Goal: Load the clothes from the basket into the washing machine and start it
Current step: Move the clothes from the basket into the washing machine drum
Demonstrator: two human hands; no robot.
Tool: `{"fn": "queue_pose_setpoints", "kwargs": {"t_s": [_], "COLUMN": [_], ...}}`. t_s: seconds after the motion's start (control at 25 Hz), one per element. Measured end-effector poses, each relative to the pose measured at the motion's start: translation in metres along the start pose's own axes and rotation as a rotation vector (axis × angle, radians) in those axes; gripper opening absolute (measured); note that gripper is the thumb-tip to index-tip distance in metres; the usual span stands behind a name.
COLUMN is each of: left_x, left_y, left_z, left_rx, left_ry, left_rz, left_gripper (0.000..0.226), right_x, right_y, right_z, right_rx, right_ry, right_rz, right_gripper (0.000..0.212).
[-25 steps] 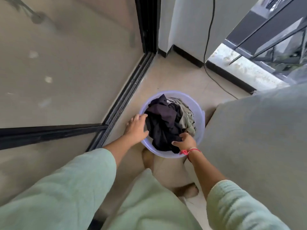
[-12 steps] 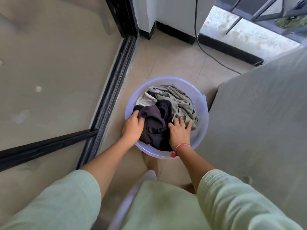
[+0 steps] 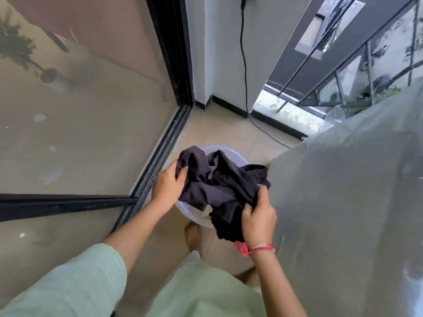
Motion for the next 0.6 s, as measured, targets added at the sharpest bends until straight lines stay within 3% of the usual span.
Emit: {"fn": "queue_pose_setpoints", "kwargs": {"t_s": [0.16, 0.24, 0.32, 0.4, 0.48, 0.6], "left_x": [-0.071, -0.118, -0.176, -0.234, -0.288, -0.356], "left_y": [0.024, 0.047, 0.081, 0.111, 0.136, 0.163], "left_z": [0.032, 0.046, 0.063, 0.076, 0.085, 0.086], "left_rx": [0.055, 0.052, 0.064, 0.128, 0.167, 0.165], "left_ry": [0.183, 0.373, 0.580, 0.700, 0.700, 0.653], "left_rz": [-0.082, -0.242, -0.415, -0.532, -0.607, -0.650], "left_gripper": [0.045, 0.057, 0.066, 0.053, 0.039, 0.048], "right_x": [0.086, 0.128, 0.165, 0.188, 0.192, 0.173], "right_y": [0.022, 0.039, 0.068, 0.104, 0.145, 0.207], "right_z": [0.097, 0.153, 0.217, 0.285, 0.351, 0.430], "right_rx": [-0.052, -0.149, -0.331, -0.578, -0.833, -1.189], "right_ry": [-0.018, -0.034, 0.039, 0.130, 0.130, 0.044], "right_rz": [0.175, 0.298, 0.443, 0.545, 0.566, 0.533], "right_gripper": [0.036, 0.036, 0.034, 0.025, 0.016, 0.012]}}
Point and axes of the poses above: each hand's wrist, its own y-axis away from the middle knuckle, its own z-axis out of the back of the hand, x = y × z, the point moved 9 cm from there along -y, towards the middle knuckle, and after that the axes turned 11 degrees about x, right-handed, at the moved point
